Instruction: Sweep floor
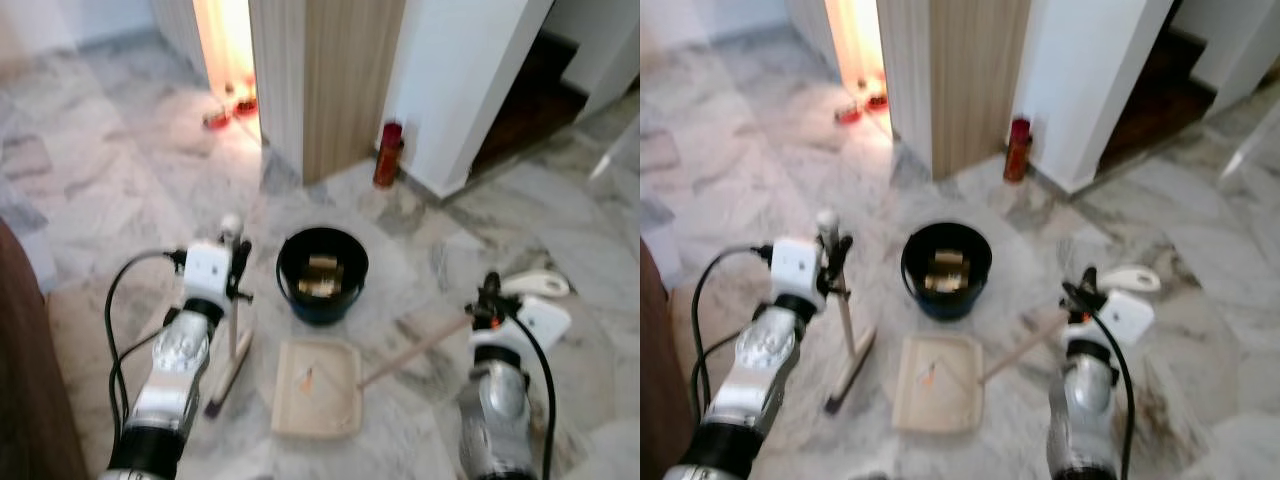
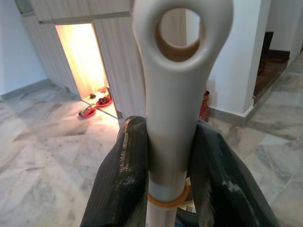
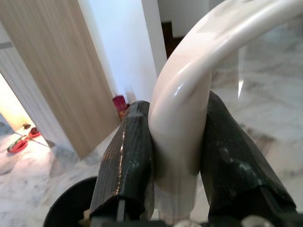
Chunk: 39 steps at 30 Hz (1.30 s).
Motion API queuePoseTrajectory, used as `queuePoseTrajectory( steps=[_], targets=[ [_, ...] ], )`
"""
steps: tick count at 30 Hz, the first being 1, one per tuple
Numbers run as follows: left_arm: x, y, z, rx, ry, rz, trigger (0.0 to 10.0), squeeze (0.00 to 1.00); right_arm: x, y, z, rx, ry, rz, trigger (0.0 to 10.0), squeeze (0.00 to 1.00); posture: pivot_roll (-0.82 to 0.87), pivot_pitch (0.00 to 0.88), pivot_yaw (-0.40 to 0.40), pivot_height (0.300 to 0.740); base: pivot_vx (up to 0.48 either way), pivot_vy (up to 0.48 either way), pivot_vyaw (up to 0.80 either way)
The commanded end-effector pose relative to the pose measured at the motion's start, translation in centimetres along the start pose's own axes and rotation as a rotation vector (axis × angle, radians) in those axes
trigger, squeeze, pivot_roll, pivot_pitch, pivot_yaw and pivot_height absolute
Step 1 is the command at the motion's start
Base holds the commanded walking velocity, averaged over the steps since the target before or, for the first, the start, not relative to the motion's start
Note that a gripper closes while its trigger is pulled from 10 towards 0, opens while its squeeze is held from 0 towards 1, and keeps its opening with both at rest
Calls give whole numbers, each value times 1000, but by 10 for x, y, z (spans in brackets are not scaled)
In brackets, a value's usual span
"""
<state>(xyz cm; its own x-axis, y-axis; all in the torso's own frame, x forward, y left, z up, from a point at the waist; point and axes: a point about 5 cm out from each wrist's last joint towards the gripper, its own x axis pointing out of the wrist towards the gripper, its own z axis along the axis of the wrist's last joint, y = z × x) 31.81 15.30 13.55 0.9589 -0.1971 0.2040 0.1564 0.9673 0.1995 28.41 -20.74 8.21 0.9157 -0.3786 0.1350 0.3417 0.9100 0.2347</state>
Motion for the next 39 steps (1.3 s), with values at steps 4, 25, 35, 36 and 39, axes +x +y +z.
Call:
queuePoseTrajectory(
  steps=[4, 25, 35, 36, 39],
  targets=[
    [3, -3, 8, 12, -46, -8, 10000, 0, 14, -4, 31, 1, -125, -3, 10000, 0, 196, 59, -49, 740, 0, 0, 0],
    [5, -3, 8, 8, -50, 0, 10000, 0, 14, -15, 86, 117, -202, 72, 10000, 0, 186, 78, -52, 740, 0, 0, 0],
    [7, -2, 10, 7, -58, 6, 10000, 0, 20, 4, 123, 161, -303, 128, 10000, 0, 190, 81, -52, 740, 0, 0, 0],
    [7, -2, 10, 6, -58, 6, 10000, 0, 21, 6, 124, 166, -307, 134, 10000, 0, 190, 81, -52, 740, 0, 0, 0],
    [8, -2, 11, 0, -67, 13, 10000, 0, 21, 12, 130, 181, -314, 150, 10000, 0, 189, 84, -52, 740, 0, 0, 0]
  ],
)
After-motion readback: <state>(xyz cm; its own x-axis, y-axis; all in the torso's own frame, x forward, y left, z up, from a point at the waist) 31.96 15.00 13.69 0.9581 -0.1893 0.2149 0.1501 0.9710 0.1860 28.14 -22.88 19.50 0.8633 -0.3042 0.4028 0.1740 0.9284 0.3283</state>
